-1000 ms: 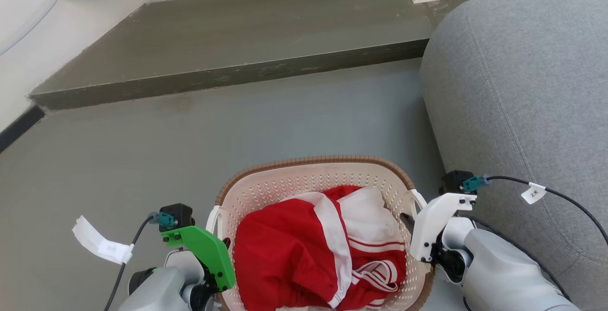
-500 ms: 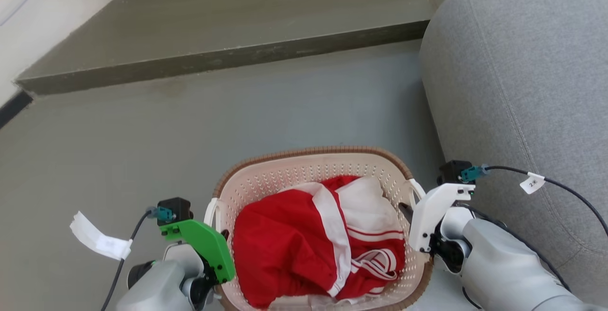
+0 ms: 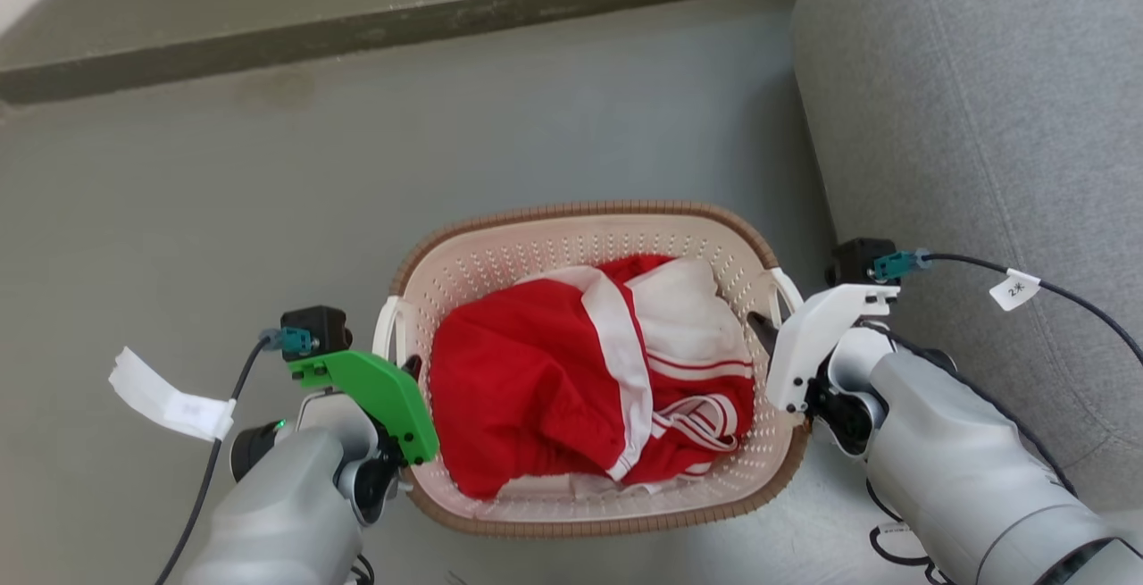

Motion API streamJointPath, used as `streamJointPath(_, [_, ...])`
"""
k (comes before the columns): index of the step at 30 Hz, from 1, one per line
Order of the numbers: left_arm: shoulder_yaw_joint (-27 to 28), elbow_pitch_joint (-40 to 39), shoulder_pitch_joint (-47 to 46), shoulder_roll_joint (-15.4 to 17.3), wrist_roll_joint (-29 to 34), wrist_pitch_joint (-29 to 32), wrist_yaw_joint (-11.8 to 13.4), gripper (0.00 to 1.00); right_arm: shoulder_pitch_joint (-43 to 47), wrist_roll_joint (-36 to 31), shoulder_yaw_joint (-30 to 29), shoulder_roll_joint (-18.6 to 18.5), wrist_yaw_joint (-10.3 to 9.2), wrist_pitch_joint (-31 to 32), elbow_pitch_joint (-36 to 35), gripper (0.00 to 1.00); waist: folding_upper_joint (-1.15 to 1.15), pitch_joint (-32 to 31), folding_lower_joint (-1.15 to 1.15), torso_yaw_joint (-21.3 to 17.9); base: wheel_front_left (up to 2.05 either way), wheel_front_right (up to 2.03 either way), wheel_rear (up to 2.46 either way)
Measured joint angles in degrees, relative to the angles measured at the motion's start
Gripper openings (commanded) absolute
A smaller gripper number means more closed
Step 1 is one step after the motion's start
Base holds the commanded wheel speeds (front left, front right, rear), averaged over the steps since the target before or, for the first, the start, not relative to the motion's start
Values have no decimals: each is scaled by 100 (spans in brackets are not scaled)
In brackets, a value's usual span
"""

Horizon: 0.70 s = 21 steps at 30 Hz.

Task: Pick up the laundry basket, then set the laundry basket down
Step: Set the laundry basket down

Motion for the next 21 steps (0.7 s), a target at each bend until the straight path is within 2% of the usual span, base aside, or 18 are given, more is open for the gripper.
streamJointPath(21, [-21,-110,-669,18,18,-388,4,0,-678,-4,-47,-120,2,-357,5,0,0,1207,1,41,0,0,0])
